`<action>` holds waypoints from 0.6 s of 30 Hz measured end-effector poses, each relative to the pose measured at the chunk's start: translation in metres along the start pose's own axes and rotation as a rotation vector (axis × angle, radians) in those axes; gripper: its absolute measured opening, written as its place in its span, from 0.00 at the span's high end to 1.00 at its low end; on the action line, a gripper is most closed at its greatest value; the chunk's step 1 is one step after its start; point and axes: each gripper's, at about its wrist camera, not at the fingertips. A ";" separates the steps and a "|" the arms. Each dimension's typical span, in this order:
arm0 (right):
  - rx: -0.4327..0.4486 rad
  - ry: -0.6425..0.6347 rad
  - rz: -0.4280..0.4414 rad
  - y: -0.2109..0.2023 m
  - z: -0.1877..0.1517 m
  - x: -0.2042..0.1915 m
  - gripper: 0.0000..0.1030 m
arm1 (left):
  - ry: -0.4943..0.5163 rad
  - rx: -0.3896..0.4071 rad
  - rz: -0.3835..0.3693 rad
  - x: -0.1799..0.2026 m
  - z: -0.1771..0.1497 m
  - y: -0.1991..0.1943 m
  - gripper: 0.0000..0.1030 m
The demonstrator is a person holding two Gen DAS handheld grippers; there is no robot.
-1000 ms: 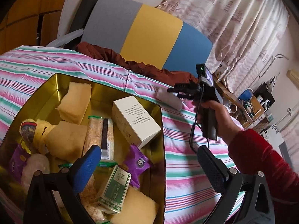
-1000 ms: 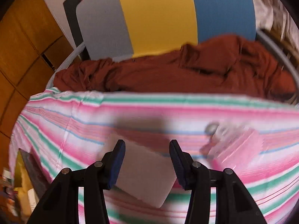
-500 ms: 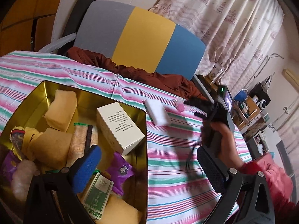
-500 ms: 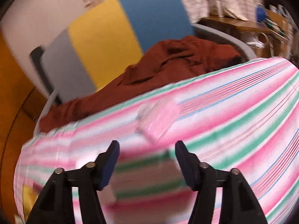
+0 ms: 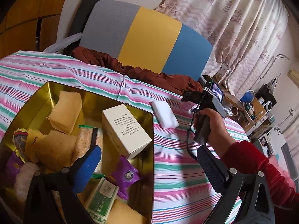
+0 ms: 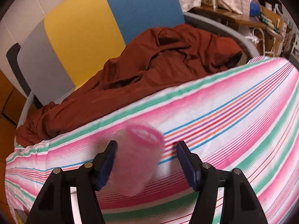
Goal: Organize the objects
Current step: 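Move the right tool to the table and grasp the pink hair roller, then grasp the white foam block with the left tool while the right tool holds the roller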
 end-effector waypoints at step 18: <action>0.089 0.013 0.126 -0.045 -0.067 0.075 0.65 | 0.107 -0.046 -0.015 0.064 0.018 0.032 0.00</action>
Point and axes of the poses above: each gripper's, at about its wrist camera, not at the fingertips, and y roughly the way its jaws point, x to its right, z to its top, and after that the axes turned 7 degrees about -x, right-handed
